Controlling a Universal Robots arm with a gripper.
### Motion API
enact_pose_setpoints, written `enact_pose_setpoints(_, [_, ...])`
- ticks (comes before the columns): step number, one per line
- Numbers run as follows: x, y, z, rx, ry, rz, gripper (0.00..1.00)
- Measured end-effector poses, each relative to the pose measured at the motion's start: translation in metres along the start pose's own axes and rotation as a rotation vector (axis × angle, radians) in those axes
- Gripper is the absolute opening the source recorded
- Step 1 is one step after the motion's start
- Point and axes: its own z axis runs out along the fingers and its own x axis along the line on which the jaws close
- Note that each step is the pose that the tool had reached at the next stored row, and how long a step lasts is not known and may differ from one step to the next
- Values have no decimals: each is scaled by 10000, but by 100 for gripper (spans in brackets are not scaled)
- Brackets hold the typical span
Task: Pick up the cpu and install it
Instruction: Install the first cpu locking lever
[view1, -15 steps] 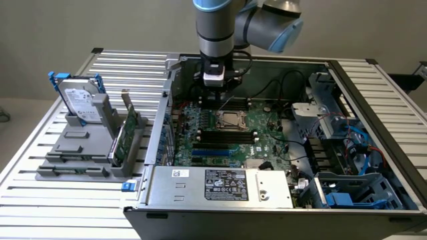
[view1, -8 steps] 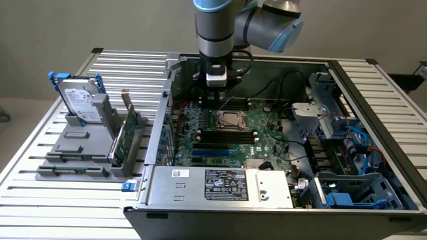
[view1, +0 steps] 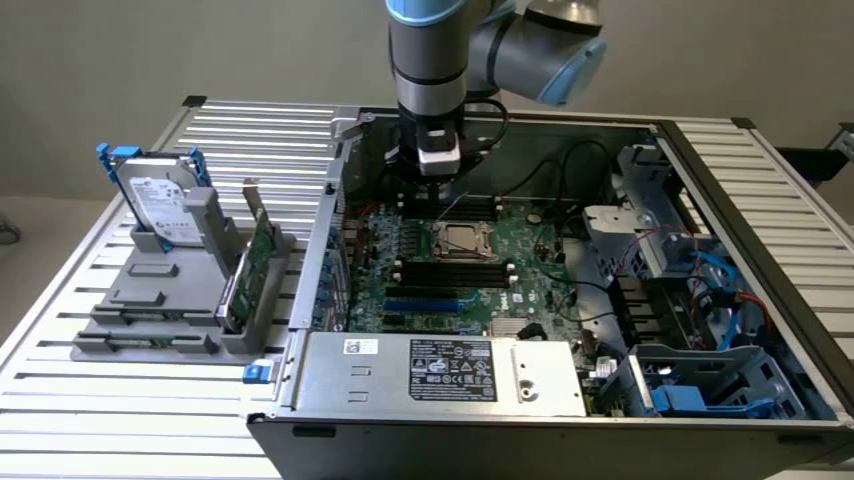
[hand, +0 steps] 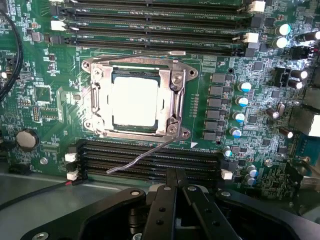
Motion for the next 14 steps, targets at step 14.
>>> enact_pose_setpoints(14, [-15, 100, -26, 99, -6, -1306, 11])
